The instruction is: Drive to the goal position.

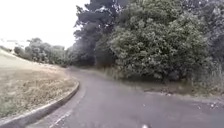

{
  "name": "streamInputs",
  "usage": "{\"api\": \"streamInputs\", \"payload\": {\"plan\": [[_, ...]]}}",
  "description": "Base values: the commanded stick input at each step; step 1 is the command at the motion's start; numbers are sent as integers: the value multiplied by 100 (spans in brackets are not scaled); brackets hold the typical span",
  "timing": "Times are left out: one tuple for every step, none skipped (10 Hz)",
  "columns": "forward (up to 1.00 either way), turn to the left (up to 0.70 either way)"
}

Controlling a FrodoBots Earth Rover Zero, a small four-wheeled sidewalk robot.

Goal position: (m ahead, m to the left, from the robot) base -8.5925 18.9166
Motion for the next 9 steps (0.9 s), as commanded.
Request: {"api": "streamInputs", "payload": {"plan": [[45,0],[45,0],[45,0],[45,0],[45,0],[45,0],[45,0],[45,0],[45,0]]}}
